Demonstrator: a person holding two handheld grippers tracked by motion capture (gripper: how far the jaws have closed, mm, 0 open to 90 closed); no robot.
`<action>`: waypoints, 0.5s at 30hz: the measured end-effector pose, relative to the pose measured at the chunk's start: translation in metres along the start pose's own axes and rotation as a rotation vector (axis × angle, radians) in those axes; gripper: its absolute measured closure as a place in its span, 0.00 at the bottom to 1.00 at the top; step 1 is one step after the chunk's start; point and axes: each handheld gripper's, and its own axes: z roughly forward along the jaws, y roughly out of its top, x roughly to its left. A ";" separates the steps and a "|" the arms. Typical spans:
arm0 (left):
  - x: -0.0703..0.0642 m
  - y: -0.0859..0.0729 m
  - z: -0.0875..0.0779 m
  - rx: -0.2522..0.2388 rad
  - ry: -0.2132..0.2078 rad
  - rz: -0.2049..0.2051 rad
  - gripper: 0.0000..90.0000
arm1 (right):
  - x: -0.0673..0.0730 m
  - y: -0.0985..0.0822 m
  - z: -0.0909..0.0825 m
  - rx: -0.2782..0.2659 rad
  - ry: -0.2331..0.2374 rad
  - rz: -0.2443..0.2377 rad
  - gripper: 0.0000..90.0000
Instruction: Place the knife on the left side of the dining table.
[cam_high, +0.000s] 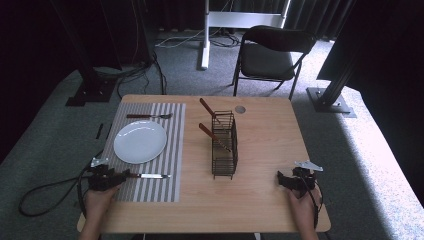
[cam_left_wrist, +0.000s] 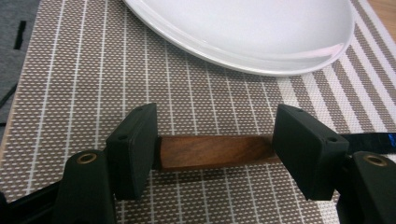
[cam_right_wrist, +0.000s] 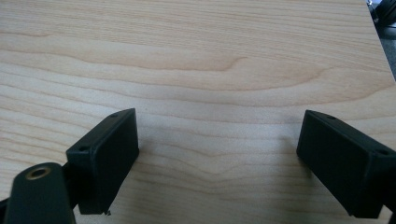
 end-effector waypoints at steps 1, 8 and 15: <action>0.000 0.000 -0.002 -0.006 0.003 -0.018 0.31 | 0.000 0.000 0.000 0.000 0.000 0.000 0.13; -0.002 -0.001 -0.010 -0.009 0.018 -0.017 0.17 | 0.000 0.000 0.000 0.000 0.000 0.000 0.13; -0.012 -0.013 -0.020 -0.002 0.036 0.037 0.03 | 0.000 0.000 0.000 0.000 0.000 0.000 0.13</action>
